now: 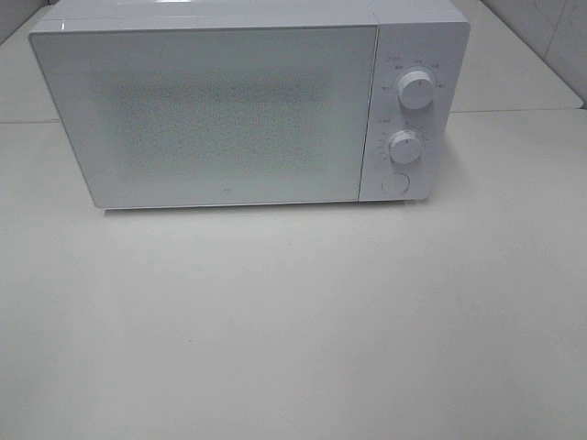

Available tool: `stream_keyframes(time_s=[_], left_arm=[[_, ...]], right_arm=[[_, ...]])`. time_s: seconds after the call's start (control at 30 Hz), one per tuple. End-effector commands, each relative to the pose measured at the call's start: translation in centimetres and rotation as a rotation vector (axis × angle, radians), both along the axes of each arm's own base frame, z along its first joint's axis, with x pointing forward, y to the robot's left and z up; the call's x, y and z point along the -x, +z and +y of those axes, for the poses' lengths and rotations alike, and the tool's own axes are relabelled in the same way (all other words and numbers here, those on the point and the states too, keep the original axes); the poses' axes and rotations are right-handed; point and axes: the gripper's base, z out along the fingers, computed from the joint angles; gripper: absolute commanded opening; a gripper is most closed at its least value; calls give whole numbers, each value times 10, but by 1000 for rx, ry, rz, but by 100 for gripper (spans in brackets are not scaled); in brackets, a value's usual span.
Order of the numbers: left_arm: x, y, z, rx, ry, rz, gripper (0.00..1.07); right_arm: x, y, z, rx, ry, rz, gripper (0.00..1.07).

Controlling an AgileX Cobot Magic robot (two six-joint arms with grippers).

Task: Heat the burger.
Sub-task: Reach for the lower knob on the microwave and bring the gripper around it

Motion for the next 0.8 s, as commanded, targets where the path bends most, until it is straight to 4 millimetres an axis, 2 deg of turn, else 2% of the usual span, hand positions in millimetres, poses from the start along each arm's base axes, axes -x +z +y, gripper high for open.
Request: stream_keyframes(time_s=[0.03, 0.5, 0.67, 0.73, 0.8], left_arm=[[-4, -5, 0, 12, 9, -57, 0], [-6, -6, 1, 8, 13, -54, 0], [-6, -6, 1, 8, 13, -54, 0], [-6, -6, 1, 8, 13, -54, 0], [-6, -6, 1, 8, 13, -54, 0]], right_arm=[[4, -1, -1, 5, 0, -27, 55], [4, 0, -1, 5, 0, -28, 55], [1, 10, 0, -3, 3, -72, 55], [-9, 21, 3, -13, 11, -140, 55], [-14, 24, 4, -12, 12, -147, 55]])
